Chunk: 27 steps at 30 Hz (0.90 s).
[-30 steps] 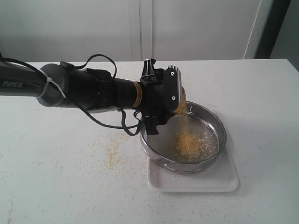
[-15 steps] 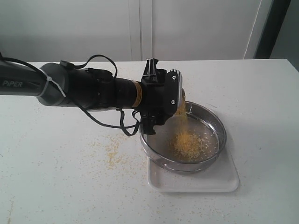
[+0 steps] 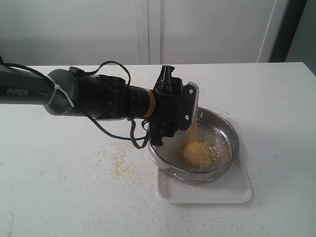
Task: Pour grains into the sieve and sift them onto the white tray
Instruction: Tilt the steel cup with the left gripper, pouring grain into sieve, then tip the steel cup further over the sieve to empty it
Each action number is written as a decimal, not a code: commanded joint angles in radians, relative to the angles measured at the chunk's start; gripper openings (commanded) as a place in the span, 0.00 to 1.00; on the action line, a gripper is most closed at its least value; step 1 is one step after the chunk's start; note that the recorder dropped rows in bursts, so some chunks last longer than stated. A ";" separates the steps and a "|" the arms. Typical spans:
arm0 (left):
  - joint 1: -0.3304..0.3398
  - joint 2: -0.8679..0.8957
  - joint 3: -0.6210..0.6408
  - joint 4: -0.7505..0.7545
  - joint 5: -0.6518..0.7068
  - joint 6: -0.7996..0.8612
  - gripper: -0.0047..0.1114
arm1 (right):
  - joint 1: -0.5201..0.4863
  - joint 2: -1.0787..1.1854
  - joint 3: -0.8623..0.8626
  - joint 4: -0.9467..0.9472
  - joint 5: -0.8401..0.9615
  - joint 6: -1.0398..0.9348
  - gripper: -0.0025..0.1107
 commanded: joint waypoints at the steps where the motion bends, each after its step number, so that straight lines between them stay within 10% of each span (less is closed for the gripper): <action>1: -0.004 -0.012 -0.009 0.002 0.007 0.016 0.04 | -0.006 -0.006 0.005 -0.002 -0.007 0.002 0.02; 27: -0.011 -0.012 -0.066 0.002 0.067 0.102 0.04 | -0.006 -0.006 0.005 -0.002 -0.007 0.002 0.02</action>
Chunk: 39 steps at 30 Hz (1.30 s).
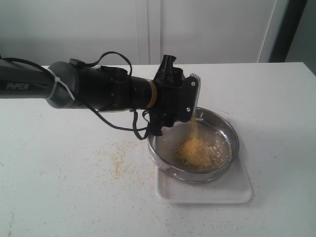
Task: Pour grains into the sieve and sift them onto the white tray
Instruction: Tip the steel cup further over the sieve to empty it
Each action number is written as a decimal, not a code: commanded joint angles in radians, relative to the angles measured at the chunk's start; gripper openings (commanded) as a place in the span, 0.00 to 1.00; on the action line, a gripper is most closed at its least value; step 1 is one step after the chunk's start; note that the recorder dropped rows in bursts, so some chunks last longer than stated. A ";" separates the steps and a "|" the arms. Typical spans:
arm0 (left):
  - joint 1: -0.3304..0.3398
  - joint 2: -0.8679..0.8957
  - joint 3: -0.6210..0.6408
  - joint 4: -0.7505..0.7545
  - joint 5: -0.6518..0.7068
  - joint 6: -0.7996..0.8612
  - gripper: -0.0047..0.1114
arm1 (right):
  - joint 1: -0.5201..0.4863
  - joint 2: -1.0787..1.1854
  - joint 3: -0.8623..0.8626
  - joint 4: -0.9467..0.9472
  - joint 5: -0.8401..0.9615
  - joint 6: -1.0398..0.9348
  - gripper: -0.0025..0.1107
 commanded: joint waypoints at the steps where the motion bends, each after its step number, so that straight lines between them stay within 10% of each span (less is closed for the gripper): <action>1: -0.014 -0.012 -0.008 0.002 0.024 0.059 0.04 | -0.006 -0.006 0.005 -0.002 -0.007 0.002 0.02; 39: -0.014 -0.012 -0.008 0.094 0.024 0.191 0.04 | -0.006 -0.006 0.005 -0.002 -0.007 0.002 0.02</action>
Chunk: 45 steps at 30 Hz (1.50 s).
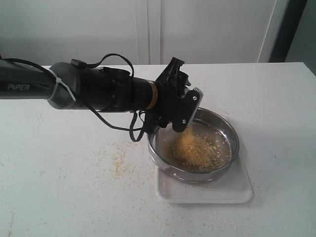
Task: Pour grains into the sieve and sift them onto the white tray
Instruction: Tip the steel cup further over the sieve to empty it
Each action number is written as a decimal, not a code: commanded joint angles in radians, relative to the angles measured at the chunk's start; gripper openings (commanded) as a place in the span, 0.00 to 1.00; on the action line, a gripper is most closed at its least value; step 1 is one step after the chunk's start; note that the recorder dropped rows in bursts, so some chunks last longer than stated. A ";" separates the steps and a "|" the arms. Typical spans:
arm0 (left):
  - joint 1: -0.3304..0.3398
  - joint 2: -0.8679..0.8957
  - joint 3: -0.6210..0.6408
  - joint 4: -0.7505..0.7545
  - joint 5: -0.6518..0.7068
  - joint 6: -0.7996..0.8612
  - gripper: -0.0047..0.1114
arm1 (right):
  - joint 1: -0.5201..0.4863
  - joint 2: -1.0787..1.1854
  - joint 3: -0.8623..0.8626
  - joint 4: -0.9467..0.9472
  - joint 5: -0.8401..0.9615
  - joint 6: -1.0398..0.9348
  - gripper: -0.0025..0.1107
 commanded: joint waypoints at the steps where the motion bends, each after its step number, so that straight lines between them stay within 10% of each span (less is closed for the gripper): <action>1: -0.005 -0.012 -0.008 0.038 -0.006 0.004 0.04 | -0.006 -0.006 0.005 -0.002 -0.007 0.002 0.02; 45: -0.078 -0.011 -0.009 0.040 0.119 0.435 0.04 | -0.006 -0.006 0.005 -0.002 -0.007 0.002 0.02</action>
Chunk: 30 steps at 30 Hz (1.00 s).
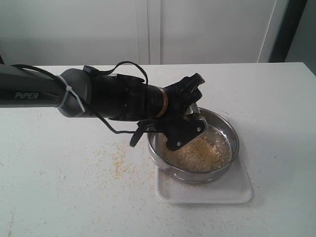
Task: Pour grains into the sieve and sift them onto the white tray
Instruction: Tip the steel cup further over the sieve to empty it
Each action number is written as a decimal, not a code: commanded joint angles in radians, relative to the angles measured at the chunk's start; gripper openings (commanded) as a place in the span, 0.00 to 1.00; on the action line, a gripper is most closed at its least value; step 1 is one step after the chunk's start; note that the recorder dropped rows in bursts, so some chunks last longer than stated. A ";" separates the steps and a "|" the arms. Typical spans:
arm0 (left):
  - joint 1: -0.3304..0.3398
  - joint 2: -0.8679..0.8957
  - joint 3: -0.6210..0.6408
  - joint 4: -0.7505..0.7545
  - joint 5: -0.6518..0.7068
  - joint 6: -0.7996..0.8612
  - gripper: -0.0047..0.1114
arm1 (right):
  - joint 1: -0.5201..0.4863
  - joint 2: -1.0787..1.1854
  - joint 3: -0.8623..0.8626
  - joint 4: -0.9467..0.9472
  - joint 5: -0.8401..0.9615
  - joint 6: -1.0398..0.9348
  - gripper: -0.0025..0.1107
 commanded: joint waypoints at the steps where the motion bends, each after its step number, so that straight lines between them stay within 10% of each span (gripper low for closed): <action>1: -0.005 -0.011 -0.005 0.011 0.000 0.053 0.04 | -0.006 -0.006 0.005 -0.002 -0.007 0.002 0.02; 30: -0.016 0.020 -0.072 -0.018 0.022 0.229 0.04 | -0.006 -0.006 0.005 -0.002 -0.007 0.002 0.02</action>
